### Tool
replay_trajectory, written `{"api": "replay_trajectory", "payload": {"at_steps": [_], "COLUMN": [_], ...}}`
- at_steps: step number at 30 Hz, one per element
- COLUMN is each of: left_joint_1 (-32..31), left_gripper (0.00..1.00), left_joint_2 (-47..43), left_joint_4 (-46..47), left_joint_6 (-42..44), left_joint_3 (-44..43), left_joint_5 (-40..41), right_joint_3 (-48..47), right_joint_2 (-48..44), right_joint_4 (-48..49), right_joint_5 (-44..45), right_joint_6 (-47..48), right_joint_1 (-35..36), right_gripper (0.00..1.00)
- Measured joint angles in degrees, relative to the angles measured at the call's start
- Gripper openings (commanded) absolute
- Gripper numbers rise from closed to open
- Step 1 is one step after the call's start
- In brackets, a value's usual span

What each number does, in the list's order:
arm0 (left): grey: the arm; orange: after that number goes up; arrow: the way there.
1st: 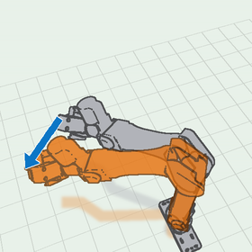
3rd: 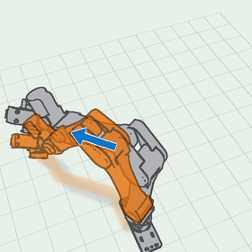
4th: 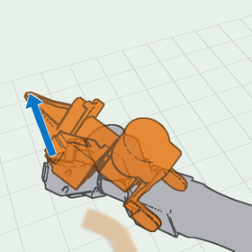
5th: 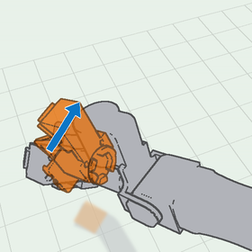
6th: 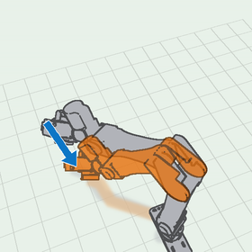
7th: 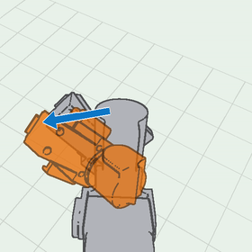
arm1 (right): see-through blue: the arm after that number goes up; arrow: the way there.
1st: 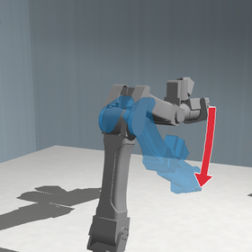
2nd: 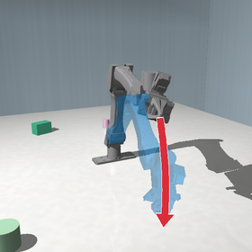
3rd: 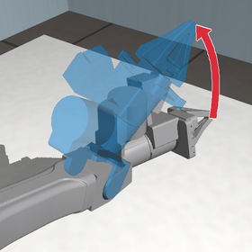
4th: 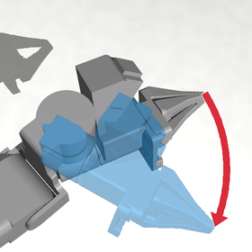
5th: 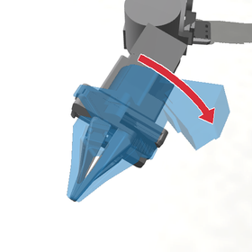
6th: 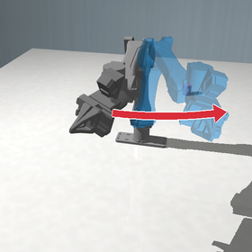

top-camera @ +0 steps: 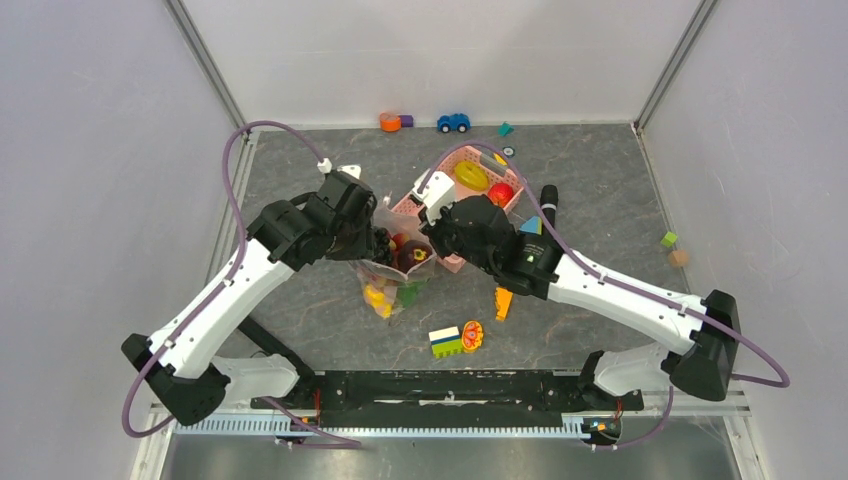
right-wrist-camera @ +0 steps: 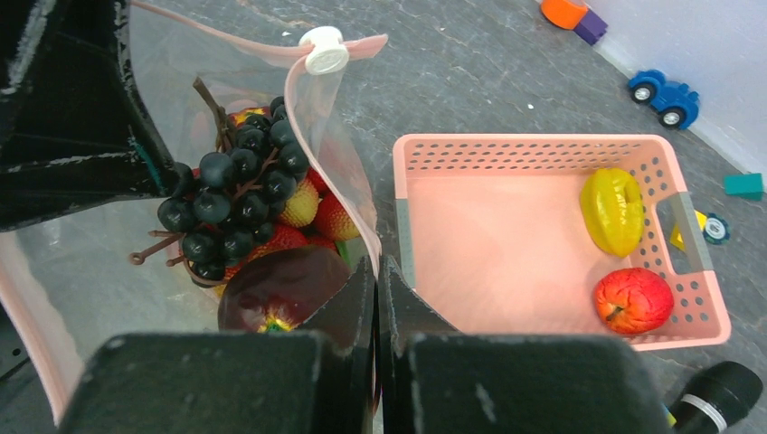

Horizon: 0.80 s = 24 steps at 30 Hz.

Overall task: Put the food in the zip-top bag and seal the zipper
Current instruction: Adjust the zipper food storage bag at the center of the board.

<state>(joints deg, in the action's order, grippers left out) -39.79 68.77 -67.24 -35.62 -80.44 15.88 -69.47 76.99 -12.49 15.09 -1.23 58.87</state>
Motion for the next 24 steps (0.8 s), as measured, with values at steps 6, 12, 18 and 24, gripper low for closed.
{"api": "replay_trajectory", "payload": {"at_steps": [6, 12, 18, 24], "left_joint_1": [-4.2, -5.44, -6.8, -7.02], "left_gripper": [0.46, 0.36, 0.02, 0.02], "left_joint_2": [1.92, 1.9, 2.03, 3.15], "left_joint_4": [-3.19, -4.63, -5.11, -7.43], "left_joint_6": [-1.64, -2.99, -5.07, -5.05], "left_joint_3": [-4.35, -5.97, -5.77, -8.17], "left_joint_5": [2.69, 0.59, -2.84, -2.36], "right_joint_3": [1.88, 3.58, 4.9, 5.81], "right_joint_2": [-1.79, -2.71, -4.15, -6.16], "right_joint_4": [0.11, 1.2, 1.75, 2.75], "right_joint_5": [4.92, 8.07, 7.91, 5.57], "right_joint_6": [0.17, 1.57, 3.15, 5.2], "right_joint_1": [0.0, 0.0, 0.0, -0.39], "right_gripper": [0.0, 0.0, 0.07, 0.3]}}
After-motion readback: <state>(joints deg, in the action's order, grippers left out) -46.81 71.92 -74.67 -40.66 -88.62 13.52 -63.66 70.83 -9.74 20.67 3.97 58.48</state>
